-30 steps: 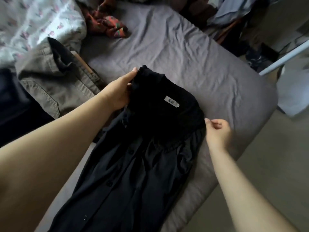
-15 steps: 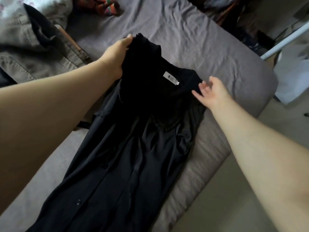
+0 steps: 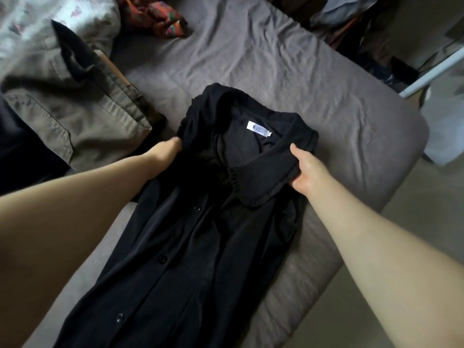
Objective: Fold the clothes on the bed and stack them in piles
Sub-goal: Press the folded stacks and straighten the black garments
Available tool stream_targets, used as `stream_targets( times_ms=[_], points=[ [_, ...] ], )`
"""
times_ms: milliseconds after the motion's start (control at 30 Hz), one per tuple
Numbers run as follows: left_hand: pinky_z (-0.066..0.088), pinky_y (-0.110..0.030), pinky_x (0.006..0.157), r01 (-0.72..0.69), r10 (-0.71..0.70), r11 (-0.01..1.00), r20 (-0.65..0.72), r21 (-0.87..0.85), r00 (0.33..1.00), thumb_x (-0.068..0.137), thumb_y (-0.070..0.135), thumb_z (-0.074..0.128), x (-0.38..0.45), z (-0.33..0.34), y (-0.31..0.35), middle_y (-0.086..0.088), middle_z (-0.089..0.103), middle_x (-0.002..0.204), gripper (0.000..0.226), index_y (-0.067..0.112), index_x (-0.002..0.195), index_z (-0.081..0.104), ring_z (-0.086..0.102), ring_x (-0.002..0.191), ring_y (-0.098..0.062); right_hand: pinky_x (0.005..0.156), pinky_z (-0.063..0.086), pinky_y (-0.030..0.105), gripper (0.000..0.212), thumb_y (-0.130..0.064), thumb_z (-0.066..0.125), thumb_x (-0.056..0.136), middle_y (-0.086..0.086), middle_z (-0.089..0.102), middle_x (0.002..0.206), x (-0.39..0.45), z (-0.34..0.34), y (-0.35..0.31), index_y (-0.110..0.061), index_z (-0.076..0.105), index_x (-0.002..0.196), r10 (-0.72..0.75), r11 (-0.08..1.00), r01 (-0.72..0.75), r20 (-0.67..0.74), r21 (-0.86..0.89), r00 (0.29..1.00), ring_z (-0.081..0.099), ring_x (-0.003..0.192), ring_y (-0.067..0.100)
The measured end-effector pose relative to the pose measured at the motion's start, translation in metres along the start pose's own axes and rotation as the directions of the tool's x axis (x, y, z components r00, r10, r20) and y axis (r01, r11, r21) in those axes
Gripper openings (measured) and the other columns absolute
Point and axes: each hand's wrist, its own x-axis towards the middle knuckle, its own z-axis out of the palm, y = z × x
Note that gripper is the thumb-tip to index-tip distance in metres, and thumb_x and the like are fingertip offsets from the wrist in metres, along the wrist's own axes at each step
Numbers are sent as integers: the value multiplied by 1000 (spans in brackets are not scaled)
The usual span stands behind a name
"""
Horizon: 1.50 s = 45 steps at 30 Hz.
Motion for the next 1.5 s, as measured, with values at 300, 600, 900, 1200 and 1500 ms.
stream_targets(
  times_ms=[300,600,900,1200,1500],
  points=[
    [40,-34,95,-151,190,976,-276,157,942,95,25,55,-28,10,19,-12,48,140,52,18,143,35,50,123,-33,96,49,33,38,-28,63,92,-2,62,119,15,-18,-26,-14,53,126,-291,943,270,-89,-195,952,60,103,13],
    [38,-53,99,45,91,971,-531,236,842,100,25,45,-176,75,-146,-16,52,132,42,8,138,44,49,120,-38,90,51,36,38,-36,62,90,9,64,106,-98,-52,138,-7,59,115,-572,756,365,-275,-543,773,62,98,22],
    [38,-49,94,622,-467,759,-507,191,725,99,33,42,-324,60,-319,-18,57,125,34,13,118,62,50,116,-39,86,44,30,73,-56,72,74,16,64,117,-230,-25,316,0,58,120,157,695,-243,-187,-676,970,58,115,29],
    [47,-35,88,486,-498,867,-191,-107,846,85,35,70,-363,34,-374,-10,68,110,42,6,114,63,62,101,-27,91,52,48,84,-52,89,48,9,63,113,-300,-4,414,-9,54,111,497,822,-511,-121,-251,859,63,101,31],
    [46,-43,95,548,-602,798,-319,-251,731,82,54,65,-398,36,-403,-18,55,124,67,7,128,52,55,112,-34,102,43,53,95,-75,58,61,6,57,133,-337,-63,418,-21,48,138,448,890,-455,-273,42,851,57,115,31]
  ],
)
